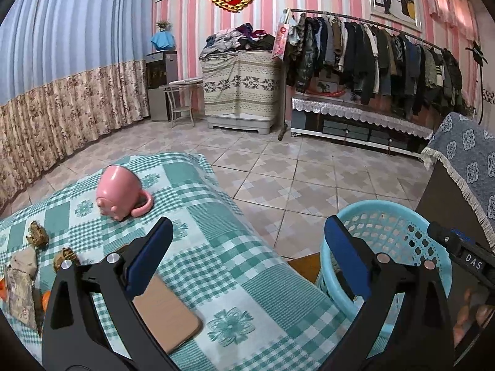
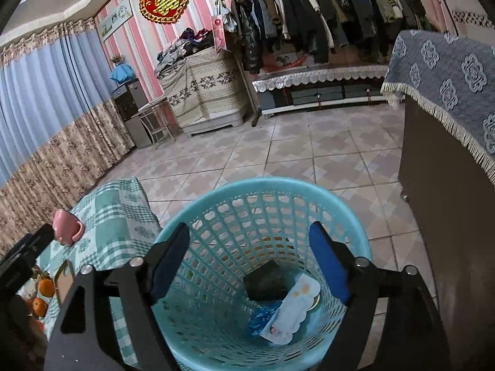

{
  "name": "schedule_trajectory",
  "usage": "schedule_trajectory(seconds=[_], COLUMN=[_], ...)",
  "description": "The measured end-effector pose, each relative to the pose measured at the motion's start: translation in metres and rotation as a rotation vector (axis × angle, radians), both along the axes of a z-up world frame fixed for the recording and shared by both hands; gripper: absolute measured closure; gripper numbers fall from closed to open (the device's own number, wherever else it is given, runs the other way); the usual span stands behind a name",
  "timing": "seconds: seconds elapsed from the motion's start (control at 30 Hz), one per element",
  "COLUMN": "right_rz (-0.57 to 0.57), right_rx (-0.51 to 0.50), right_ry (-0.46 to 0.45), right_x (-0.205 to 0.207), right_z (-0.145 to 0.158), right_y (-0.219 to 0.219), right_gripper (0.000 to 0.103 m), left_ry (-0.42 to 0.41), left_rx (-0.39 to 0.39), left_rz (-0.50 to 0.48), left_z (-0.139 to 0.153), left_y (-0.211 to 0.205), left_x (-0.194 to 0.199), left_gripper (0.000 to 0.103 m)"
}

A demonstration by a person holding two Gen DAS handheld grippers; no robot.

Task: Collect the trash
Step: 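Move both tools back over the table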

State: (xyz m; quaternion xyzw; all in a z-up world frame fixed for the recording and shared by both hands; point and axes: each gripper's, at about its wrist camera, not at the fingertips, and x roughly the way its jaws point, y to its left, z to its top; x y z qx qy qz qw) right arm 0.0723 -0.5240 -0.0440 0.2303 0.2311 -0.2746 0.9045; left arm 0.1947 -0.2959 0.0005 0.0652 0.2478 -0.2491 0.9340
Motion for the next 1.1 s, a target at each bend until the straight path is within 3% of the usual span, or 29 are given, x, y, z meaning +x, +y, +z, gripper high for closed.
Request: schedule_trajectory(seconds=[0.17,0.5,0.83,1.1], right_rz=[0.001,0.049,0.189,0.327], right_rx=[-0.055,-0.16,-0.219,-0.254], right_ry=[0.008,0.029,0.004,-0.02], right_x=[0.0,0.004,0.015,0.026], right_z=[0.007,0.024,0.044,0.052], right_y=[0.011,0.051,0.117,0.179], right_gripper=[0.016,0.016,0.016,0.016], left_ry=[-0.007,-0.039,-0.054,-0.091], left_rx=[-0.015,-0.032,-0.056,-0.016], left_rz=[0.023,0.089,0.216,0.334], left_z=[0.008,0.021,0.035,0.033], left_y=[0.021,0.075,0.159,0.22], left_x=[-0.003,-0.015,-0.029,-0.045], left_gripper=[0.007,0.006,0.006,0.006])
